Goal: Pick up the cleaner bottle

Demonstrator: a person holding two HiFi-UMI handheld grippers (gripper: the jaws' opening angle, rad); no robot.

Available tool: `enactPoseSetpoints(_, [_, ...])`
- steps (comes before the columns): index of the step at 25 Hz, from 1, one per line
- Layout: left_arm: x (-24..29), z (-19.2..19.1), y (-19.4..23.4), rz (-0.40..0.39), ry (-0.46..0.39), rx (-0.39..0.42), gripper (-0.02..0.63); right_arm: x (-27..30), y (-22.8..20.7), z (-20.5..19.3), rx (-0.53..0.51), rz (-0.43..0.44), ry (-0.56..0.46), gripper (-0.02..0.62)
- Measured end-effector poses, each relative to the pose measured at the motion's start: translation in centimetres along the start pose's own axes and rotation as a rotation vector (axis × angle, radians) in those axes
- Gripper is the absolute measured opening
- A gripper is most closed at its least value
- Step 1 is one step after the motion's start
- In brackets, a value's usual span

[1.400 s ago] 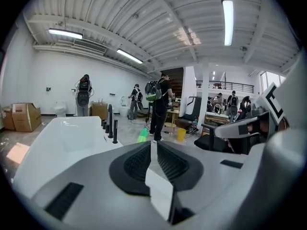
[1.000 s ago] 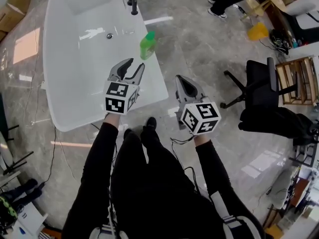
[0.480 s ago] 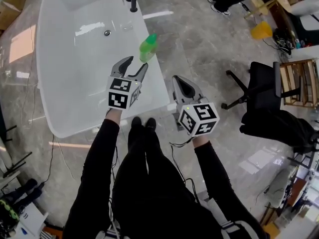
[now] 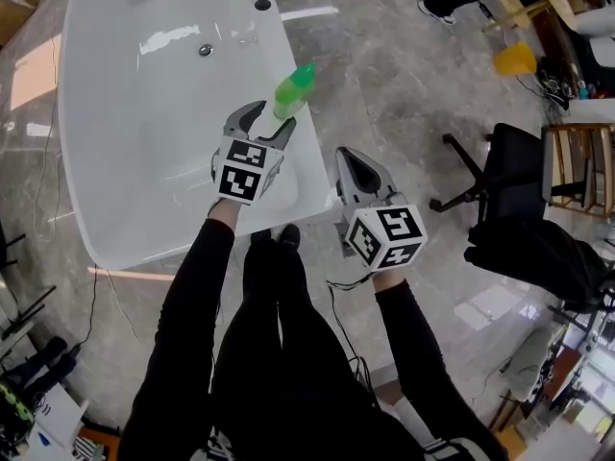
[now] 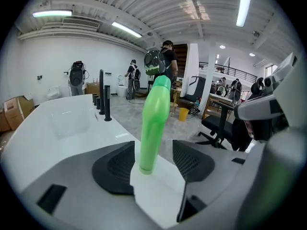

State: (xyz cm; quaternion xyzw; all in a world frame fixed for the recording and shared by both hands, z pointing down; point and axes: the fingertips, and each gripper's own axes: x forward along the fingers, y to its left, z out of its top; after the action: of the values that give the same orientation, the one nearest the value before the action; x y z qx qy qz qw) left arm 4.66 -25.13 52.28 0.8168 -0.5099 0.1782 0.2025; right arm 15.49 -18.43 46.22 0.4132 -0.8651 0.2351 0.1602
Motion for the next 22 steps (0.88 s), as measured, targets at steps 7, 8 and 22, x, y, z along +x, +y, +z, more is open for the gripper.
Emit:
enactPoseSetpoints(7, [2.2, -0.9, 0.9, -0.02, 0.004, 0.006, 0.252, 1.6, -0.8, -1.5, 0.005, 0.005, 0.033, 0.002])
enactPoseSetpoints(8, [2.4, -1.0, 0.9, -0.025, 0.004, 0.003, 0.253, 1.9, -0.8, -1.7, 0.003, 0.007, 0.038, 0.002])
enactPoseSetpoints(22, [5.7, -1.8, 1.1, -0.059, 0.011, 0.033, 0.252, 7.1, -1.1, -3.3, -0.016, 0.013, 0.098, 0.002])
